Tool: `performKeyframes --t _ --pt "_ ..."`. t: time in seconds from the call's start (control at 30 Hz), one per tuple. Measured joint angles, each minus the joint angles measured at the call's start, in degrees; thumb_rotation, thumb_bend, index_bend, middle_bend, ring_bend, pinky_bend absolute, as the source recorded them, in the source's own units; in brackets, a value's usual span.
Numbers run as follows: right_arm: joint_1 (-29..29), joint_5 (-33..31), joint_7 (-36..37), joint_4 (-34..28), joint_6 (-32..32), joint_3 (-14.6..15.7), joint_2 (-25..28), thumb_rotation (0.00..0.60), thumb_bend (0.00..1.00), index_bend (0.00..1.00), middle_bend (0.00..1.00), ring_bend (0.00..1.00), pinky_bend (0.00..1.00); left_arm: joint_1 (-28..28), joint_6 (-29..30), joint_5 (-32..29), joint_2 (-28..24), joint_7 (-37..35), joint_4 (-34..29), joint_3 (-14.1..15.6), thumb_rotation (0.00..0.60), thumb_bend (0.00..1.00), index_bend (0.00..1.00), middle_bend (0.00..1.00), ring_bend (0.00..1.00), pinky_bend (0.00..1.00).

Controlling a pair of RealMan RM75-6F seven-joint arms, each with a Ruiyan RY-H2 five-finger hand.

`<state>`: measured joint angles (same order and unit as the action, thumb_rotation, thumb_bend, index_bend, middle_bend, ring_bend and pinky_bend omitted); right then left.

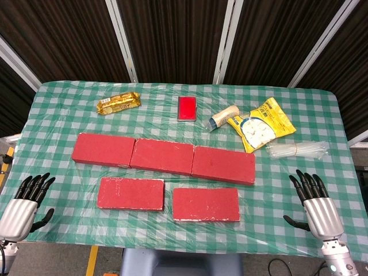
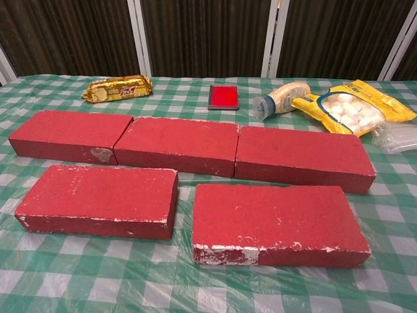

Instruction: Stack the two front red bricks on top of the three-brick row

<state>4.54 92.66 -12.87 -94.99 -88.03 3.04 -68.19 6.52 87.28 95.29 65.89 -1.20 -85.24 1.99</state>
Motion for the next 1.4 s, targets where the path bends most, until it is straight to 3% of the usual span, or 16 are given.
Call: performKeyframes --t 0.2,0.33,0.5,0.87,1.4 --pt "0.0 0.4 0.9 -0.3 0.8 0.0 0.5 0.528 0.16 0.00 0.00 0.00 0.00 0.7 -0.1 3.1 -0.2 -3.9 -0.1 1.3 0.600 0.35 0.00 0.00 0.00 0.05" --pt "-0.1 0.9 1.3 -0.5 0.9 0.1 0.8 0.529 0.16 0.00 0.00 0.00 0.00 2.7 -1.1 7.0 0.4 -10.6 0.4 2.7 0.600 0.33 0.00 0.00 0.00 0.02" --pt "-0.1 2.1 1.4 -0.7 1.9 0.6 1.0 0.528 0.16 0.00 0.00 0.00 0.00 7.5 -6.9 11.1 1.5 -14.2 -0.8 3.9 0.600 0.32 0.00 0.00 0.00 0.00" --pt "0.4 1.8 2.0 -0.8 3.8 0.4 1.3 0.529 0.16 0.00 0.00 0.00 0.00 17.7 -24.5 4.4 6.0 -7.3 -6.5 1.1 0.600 0.32 0.00 0.00 0.00 0.00" --pt "1.1 0.8 3.4 -1.3 6.6 0.2 2.2 0.528 0.16 0.00 0.00 0.00 0.00 25.0 -35.6 -3.7 11.2 1.4 -5.8 -1.5 0.600 0.32 0.00 0.00 0.00 0.00"
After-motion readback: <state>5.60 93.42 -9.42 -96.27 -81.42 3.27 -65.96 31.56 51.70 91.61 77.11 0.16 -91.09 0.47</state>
